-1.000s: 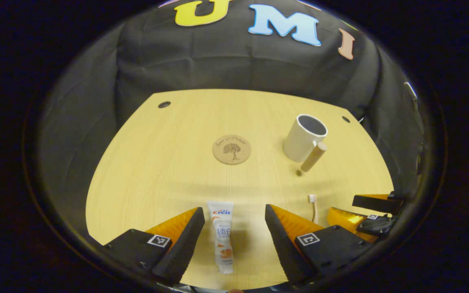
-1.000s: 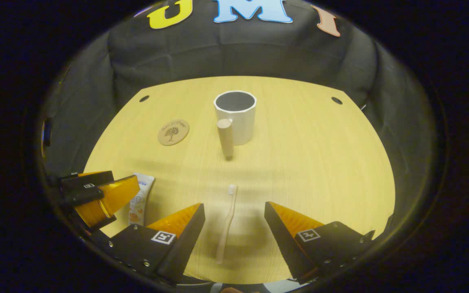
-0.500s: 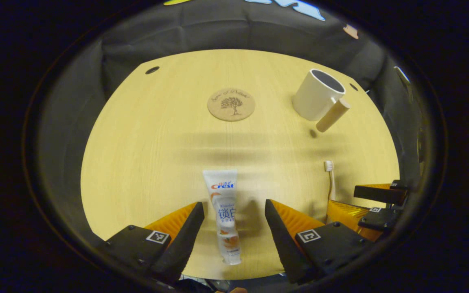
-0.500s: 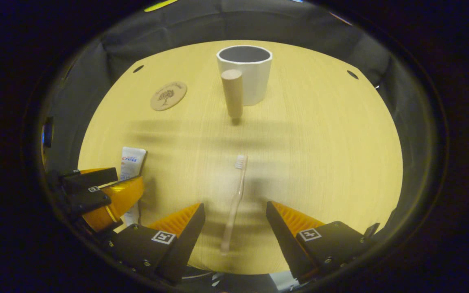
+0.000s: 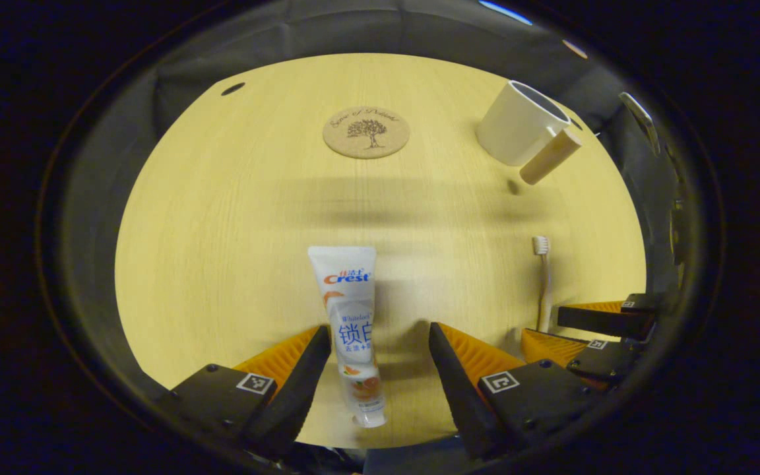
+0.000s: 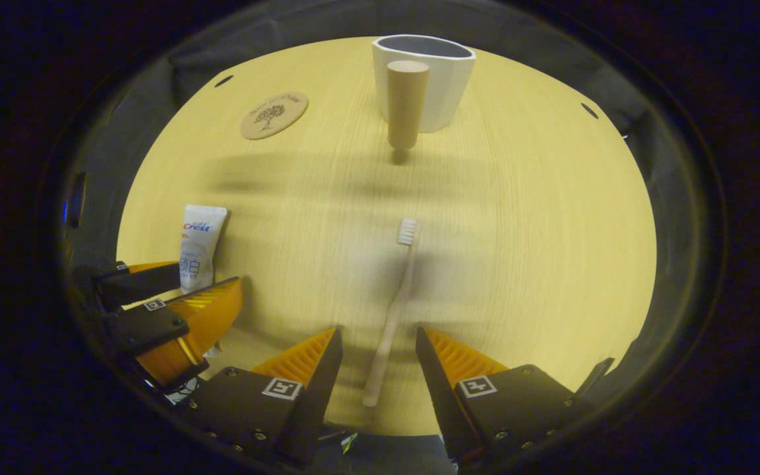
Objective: Put the toothbrush and toothpaste on the desktop into the cup, then pick up the cup and place it on the coaster on the desktop.
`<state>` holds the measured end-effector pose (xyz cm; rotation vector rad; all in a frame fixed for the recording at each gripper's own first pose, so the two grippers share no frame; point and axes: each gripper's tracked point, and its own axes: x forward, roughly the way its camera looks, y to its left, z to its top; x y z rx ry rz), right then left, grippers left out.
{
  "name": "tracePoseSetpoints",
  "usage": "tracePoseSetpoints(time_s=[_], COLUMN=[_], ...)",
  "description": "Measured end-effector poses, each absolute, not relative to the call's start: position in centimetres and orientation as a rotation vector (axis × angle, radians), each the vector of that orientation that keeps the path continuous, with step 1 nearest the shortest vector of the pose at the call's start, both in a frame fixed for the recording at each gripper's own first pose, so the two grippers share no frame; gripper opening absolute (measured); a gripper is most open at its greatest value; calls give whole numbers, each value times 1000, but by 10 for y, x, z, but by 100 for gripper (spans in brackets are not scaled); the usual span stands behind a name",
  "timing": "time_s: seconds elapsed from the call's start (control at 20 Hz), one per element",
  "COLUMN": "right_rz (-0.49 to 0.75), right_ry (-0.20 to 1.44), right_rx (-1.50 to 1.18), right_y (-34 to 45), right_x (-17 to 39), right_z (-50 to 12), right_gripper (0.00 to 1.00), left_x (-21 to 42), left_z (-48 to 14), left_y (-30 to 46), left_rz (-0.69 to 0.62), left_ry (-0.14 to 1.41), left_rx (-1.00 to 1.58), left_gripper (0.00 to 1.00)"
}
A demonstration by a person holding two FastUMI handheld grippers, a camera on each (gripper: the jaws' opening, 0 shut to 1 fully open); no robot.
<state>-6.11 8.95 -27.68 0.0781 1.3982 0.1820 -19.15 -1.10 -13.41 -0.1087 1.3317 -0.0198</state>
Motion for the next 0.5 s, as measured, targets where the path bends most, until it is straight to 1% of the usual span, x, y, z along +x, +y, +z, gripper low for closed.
tracePoseSetpoints(time_s=[0.1, 0.15, 0.2, 0.25, 0.3, 0.35, 0.4, 0.45, 0.5], right_rz=[179, 187, 178, 176, 185, 191, 169, 168, 176], right_ry=[1410, 1419, 1428, 1418, 1428, 1423, 1417, 1422, 1422], right_rx=[86, 88, 68, 66, 64, 58, 39, 47, 48], right_y=[90, 93, 89, 90, 90, 90, 83, 85, 86], right_x=[-63, -65, -66, -66, -67, -67, -70, -64, -62], right_z=[-280, -282, -283, -283, -283, -283, -284, -289, -291], right_gripper=[61, 57, 57, 51, 40, 40, 40, 21, 18], left_x=[-193, -193, -194, -194, -193, -193, -193, -194, -194], left_z=[-134, -135, -135, -134, -134, -134, -133, -135, -134], left_y=[-6, -3, 1, 3, 5, 6, 7, 9, 10], left_rz=[-6, -4, 6, 13, 23, 34, 40, 48, 47], left_ry=[1337, 1339, 1340, 1340, 1342, 1341, 1338, 1337, 1339], left_rx=[-86, -76, -59, -52, -46, -44, -49, -53, -52], left_gripper=[98, 92, 80, 74, 73, 59, 57, 44, 43])
